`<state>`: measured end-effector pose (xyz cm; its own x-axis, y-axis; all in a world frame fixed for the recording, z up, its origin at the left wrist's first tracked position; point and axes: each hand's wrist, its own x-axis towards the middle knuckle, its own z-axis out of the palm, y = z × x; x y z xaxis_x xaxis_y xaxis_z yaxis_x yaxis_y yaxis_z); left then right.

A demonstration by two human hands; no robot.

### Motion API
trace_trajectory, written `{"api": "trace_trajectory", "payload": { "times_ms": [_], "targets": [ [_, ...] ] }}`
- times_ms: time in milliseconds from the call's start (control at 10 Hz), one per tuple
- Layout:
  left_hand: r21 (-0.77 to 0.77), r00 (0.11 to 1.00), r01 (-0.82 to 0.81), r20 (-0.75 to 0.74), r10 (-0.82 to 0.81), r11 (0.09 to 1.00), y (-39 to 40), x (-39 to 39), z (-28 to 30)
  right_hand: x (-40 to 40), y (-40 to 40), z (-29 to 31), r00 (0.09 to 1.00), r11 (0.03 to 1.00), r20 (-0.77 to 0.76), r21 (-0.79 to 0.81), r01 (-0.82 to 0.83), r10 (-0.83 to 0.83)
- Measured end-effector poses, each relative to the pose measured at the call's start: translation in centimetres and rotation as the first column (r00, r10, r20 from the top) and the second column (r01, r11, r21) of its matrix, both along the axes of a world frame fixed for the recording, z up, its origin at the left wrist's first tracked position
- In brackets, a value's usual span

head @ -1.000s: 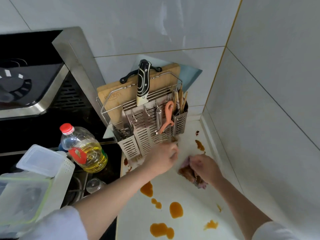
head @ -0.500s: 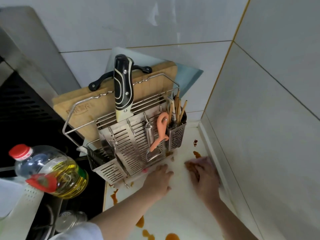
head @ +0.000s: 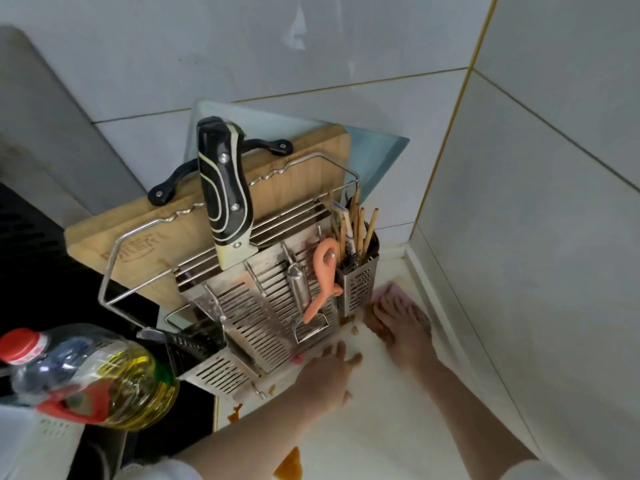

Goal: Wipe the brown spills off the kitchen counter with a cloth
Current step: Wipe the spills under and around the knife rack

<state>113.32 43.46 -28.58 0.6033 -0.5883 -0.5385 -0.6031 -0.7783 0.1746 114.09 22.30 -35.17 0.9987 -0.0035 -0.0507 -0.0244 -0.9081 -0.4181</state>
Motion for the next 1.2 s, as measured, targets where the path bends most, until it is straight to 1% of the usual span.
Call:
{"api": "trace_trajectory", "payload": {
  "times_ms": [100,200,300,400,500,600,700,800,900,1000,1100,1200],
  "targets": [
    [0.016,1.000,0.020,-0.019,-0.019,1.000,0.1,0.4,0.2,-4.8,-1.5,-1.1,1.000,0.995,-0.015,0.098,-0.011,0.013],
    [0.013,1.000,0.017,-0.019,-0.017,1.000,-0.1,0.3,0.5,-2.7,-2.1,0.1,0.999,0.993,-0.019,0.114,0.042,-0.040],
    [0.023,1.000,0.011,-0.011,-0.011,1.000,0.0,0.1,0.2,2.8,-1.2,1.3,0.995,0.987,-0.056,0.138,0.086,-0.079],
    [0.016,1.000,0.012,0.020,-0.013,1.000,0.1,0.3,-0.2,6.9,-0.6,1.9,0.998,0.987,-0.032,0.148,0.065,-0.061],
    [0.003,0.997,0.043,0.066,-0.044,0.999,0.6,0.2,0.1,4.4,-0.8,1.5,0.993,0.975,0.008,0.190,-0.114,0.114],
    [-0.017,0.998,0.037,0.055,-0.036,0.999,0.7,-0.2,0.2,-0.5,-2.3,0.3,0.993,0.970,0.030,0.215,-0.115,0.111],
    [0.001,0.999,0.035,0.036,-0.035,0.999,0.3,-0.3,0.4,2.3,-2.3,0.4,0.996,0.987,0.009,0.134,-0.086,0.086],
    [0.043,0.997,0.066,0.043,-0.067,0.997,0.1,-0.3,0.5,6.3,0.0,1.8,0.997,0.992,-0.043,0.107,-0.065,0.070],
    [0.049,0.995,0.081,0.049,-0.083,0.996,0.2,-0.3,0.4,6.1,0.4,2.8,0.980,0.960,0.001,0.202,-0.193,0.197],
    [0.049,0.994,0.094,0.044,-0.097,0.994,0.3,-0.5,0.1,3.2,-1.7,1.2,0.994,0.950,0.005,0.292,-0.108,0.111],
    [0.053,0.995,0.088,0.038,-0.090,0.995,0.2,-0.4,0.2,5.5,-1.3,2.0,1.000,0.970,0.026,0.243,-0.011,0.005],
    [0.056,0.996,0.090,0.024,-0.091,0.994,0.2,-0.3,0.3,7.6,1.5,5.9,0.986,0.980,-0.158,0.199,-0.019,0.051]
  ]
}}
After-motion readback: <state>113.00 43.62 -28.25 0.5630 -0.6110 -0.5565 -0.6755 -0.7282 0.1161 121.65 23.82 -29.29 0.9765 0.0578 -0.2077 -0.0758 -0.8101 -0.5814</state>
